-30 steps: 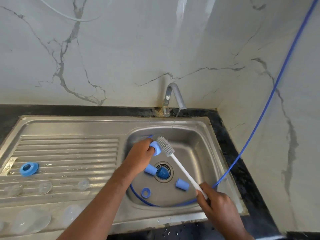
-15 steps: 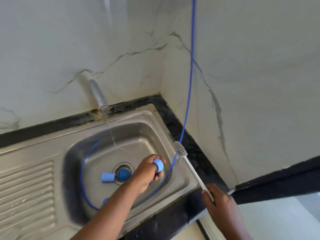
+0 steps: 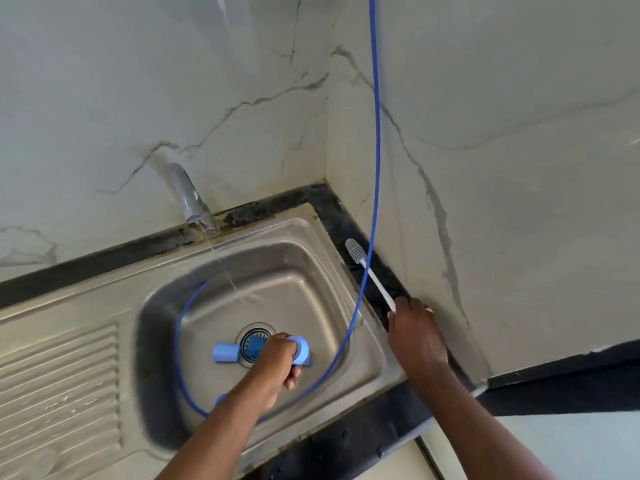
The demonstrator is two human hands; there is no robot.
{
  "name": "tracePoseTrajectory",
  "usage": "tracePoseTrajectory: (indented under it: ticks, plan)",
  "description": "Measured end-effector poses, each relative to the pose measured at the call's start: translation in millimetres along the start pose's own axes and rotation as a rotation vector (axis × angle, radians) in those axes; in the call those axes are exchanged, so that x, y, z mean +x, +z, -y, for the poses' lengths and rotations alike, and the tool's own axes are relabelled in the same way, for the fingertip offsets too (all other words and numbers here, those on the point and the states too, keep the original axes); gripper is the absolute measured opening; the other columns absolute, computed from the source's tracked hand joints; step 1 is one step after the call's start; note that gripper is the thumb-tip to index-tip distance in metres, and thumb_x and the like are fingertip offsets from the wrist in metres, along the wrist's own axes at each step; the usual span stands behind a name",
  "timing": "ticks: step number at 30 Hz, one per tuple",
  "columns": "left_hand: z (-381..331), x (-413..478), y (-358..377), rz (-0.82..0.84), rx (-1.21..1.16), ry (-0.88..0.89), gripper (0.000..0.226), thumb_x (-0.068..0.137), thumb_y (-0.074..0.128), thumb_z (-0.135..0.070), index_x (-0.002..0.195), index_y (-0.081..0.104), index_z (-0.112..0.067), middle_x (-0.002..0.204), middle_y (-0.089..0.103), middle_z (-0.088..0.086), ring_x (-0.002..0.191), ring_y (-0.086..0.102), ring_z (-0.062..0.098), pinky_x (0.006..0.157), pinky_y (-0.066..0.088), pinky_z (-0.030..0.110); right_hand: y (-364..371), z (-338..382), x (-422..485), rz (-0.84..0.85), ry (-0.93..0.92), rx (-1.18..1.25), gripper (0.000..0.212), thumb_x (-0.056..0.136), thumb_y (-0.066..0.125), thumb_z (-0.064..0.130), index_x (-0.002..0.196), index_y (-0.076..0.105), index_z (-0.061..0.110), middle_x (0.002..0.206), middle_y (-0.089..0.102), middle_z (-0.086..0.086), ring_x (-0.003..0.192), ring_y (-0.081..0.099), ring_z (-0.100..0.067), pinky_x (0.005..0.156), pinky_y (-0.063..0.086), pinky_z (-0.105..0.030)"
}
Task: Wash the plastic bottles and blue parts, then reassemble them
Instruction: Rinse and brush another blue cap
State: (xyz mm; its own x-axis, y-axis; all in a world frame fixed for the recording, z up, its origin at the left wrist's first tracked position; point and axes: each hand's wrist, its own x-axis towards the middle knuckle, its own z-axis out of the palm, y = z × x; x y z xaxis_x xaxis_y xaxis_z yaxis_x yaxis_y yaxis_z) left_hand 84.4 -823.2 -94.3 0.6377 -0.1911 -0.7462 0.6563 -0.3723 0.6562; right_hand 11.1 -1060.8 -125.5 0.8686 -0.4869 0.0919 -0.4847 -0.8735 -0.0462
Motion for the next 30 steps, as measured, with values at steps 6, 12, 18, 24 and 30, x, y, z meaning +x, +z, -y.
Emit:
tracePoseTrajectory:
  ticks: [6,12,18,24,30]
  plan:
    - [5,-9,-14,0.088,-0.152,-0.073,0.012,0.095,0.046,-0.017,0.091,0.05,-0.007,0.066,0.045,0.008,0.055,0.045,0.019,0.047,0.037,0.029,9,2,28,0.071,-0.028,-0.084,0.015,0.089,0.071,0.021,0.097,0.064,0.011,0.088,0.067,-0.01,0.074,0.067,-0.026,0.064,0.054,-0.034]
    - [3,-4,-12,0.132,-0.213,0.074,0.018,0.102,0.051,-0.015,0.103,0.06,0.0,0.073,0.058,0.011,0.063,0.055,0.023,0.062,0.052,0.037,17,-7,28,0.075,-0.116,-0.239,0.024,0.102,0.044,0.028,0.112,0.061,0.014,0.107,0.058,-0.008,0.096,0.055,-0.023,0.075,0.042,-0.031]
    - [6,12,-27,0.121,-0.187,0.182,0.021,0.103,0.057,-0.021,0.117,0.067,-0.009,0.091,0.062,0.01,0.069,0.06,0.019,0.063,0.053,0.03,-36,14,12,-0.139,-0.11,-0.089,0.015,0.098,0.052,0.015,0.088,0.06,0.01,0.081,0.056,-0.01,0.076,0.055,-0.029,0.066,0.047,-0.039]
    - [-8,45,-62,-0.029,-0.26,0.25,0.023,0.104,0.053,-0.01,0.126,0.057,-0.014,0.085,0.059,0.019,0.062,0.054,0.023,0.055,0.048,0.027,-32,106,20,-0.031,-0.319,0.555,0.011,0.093,0.057,0.016,0.082,0.06,0.014,0.079,0.058,-0.003,0.068,0.059,-0.025,0.063,0.051,-0.04]
    - [-46,64,-106,-0.077,-0.279,0.395,0.006,0.105,0.05,-0.008,0.1,0.053,-0.011,0.081,0.061,0.013,0.062,0.056,0.02,0.057,0.05,0.026,-8,227,78,0.609,-0.109,1.001,0.027,0.097,0.055,0.031,0.114,0.072,0.019,0.109,0.072,-0.002,0.099,0.065,-0.019,0.095,0.053,-0.039]
